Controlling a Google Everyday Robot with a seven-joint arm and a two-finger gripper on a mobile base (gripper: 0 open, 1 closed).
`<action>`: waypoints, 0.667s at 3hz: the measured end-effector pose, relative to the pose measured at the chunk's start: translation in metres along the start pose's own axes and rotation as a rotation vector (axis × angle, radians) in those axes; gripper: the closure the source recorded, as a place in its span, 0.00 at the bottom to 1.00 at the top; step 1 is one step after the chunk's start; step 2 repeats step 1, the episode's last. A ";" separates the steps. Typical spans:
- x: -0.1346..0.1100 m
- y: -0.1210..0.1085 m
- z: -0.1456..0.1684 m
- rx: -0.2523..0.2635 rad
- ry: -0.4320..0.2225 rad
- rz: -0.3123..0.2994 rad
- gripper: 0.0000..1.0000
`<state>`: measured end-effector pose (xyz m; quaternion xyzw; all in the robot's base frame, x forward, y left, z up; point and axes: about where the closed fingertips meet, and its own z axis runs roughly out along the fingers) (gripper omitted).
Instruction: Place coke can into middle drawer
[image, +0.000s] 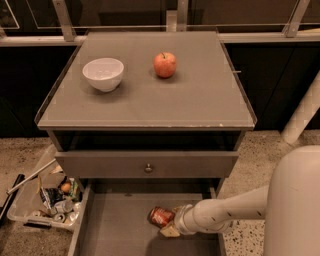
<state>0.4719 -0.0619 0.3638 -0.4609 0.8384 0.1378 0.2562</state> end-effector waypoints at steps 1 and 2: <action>0.000 0.000 0.000 0.000 0.000 0.000 0.00; 0.000 0.000 0.000 0.000 0.000 0.000 0.00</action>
Offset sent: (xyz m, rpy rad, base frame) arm 0.0000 0.0000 0.0000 0.0000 0.0000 0.0000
